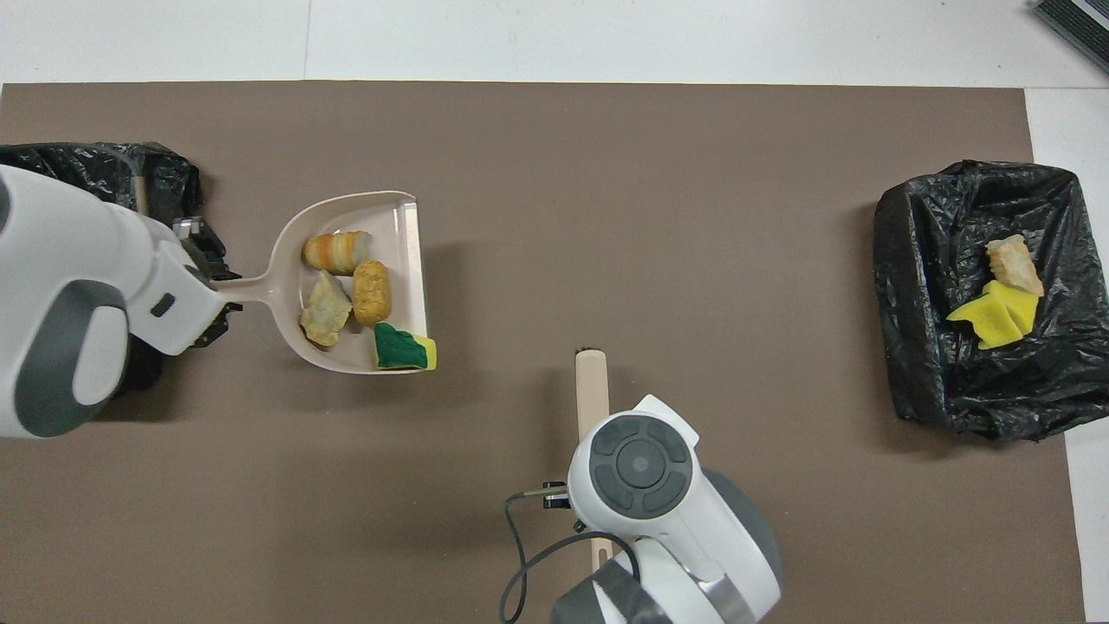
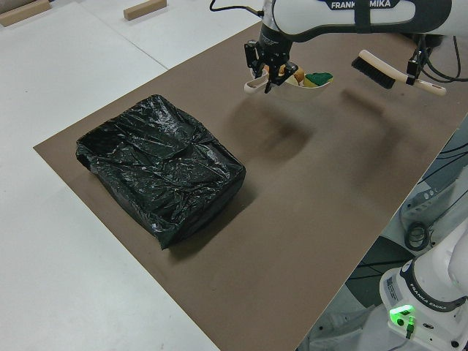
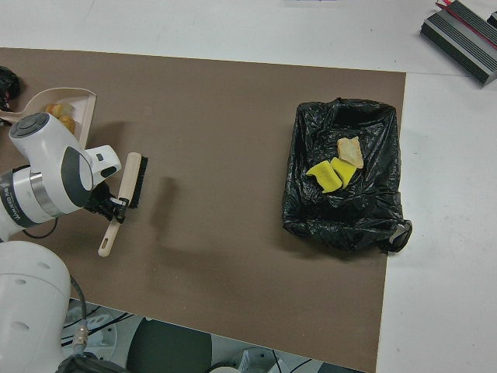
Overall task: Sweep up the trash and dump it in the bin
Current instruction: 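Carry the loaded dustpan with the left gripper to the nearby black bin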
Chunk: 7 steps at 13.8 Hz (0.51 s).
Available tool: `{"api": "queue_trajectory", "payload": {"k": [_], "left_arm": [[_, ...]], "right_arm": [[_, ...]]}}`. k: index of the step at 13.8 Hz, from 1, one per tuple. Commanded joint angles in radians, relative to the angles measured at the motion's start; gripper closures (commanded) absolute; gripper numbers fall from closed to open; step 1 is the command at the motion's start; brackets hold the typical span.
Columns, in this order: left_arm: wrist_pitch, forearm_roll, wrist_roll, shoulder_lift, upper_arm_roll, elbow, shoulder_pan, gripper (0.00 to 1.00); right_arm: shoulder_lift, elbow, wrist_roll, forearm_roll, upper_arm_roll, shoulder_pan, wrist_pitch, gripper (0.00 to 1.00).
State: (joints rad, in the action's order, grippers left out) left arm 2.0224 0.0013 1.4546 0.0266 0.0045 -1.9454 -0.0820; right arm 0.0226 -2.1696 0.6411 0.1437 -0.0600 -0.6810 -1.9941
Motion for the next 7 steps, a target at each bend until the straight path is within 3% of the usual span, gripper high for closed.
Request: {"api": "queue_trajectory", "payload": {"k": [1,3,6,7], "left_arm": [[-0.051,-0.033,0.113,-0.010,-0.009,0.031,0.121,1.00],[-0.054,-0.035,0.160,0.001,-0.009,0.068,0.215,1.00],[-0.051,-0.035,0.262,0.044,-0.009,0.141,0.327,1.00],[-0.054,-0.035,0.289,0.067,-0.009,0.185,0.365,1.00]], "right_arm": [[-0.041,-0.002,0.031,0.016,0.003,-0.041,-0.057,1.00],[-0.113,0.024,0.034,0.039,0.000,-0.058,-0.071,1.00],[-0.148,0.025,0.054,0.056,-0.003,-0.106,-0.118,1.00],[-0.153,0.042,0.057,0.056,-0.003,-0.107,-0.103,0.75]]}}
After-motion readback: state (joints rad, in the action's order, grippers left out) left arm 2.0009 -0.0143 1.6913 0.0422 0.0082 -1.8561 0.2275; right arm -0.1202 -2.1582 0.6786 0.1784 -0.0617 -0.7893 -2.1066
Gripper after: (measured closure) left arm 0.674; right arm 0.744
